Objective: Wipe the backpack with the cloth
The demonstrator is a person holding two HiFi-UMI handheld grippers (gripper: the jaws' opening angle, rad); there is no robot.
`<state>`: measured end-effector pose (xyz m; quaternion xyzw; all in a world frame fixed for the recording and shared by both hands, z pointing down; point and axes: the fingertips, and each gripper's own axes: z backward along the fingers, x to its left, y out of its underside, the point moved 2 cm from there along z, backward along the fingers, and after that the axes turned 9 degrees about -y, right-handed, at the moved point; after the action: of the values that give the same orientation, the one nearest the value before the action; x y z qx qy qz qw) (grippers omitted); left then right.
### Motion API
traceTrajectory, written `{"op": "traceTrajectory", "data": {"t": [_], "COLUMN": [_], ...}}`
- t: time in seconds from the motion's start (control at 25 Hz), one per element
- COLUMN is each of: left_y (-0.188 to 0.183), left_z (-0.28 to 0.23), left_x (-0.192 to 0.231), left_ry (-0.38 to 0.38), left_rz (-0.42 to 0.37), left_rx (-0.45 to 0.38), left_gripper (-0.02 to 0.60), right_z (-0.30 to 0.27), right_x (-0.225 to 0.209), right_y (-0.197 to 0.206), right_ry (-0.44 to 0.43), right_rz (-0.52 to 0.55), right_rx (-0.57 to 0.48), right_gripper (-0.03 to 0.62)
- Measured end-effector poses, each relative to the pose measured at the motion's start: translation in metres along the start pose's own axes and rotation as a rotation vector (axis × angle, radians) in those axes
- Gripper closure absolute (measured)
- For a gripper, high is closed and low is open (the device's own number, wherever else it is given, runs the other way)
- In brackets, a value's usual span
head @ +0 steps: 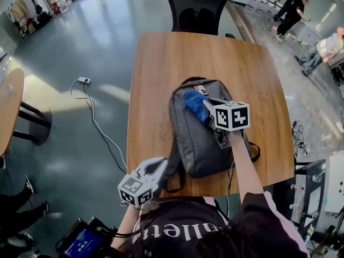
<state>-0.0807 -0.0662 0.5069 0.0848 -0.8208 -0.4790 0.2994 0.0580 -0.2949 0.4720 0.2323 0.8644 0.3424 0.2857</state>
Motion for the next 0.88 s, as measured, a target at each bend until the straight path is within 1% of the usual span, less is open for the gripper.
{"op": "traceTrajectory", "data": {"t": [0.12,0.24,0.64,0.88], "left_y": [0.001,0.003,0.005,0.004], "left_z": [-0.004,-0.007,-0.024,-0.03], "left_x": [-0.003,-0.003,-0.02,-0.022], "left_ry": [0.001,-0.009,-0.031,-0.047], "left_rz": [-0.004,-0.002,-0.006,0.0], "left_rx": [0.007,0.012,0.03,0.037], "left_gripper": [0.58,0.58,0.58,0.58], "right_z": [0.021,0.039,0.082,0.099], "right_x": [-0.037,-0.068,-0.153,-0.187], "right_y": [0.0,0.003,0.031,0.048], "right_ry": [0.073,0.122,0.219,0.273], "right_rz": [-0.01,-0.024,-0.1,-0.141], "right_rx": [-0.007,-0.009,0.004,0.027], "right_gripper": [0.533,0.533,0.533,0.533]}}
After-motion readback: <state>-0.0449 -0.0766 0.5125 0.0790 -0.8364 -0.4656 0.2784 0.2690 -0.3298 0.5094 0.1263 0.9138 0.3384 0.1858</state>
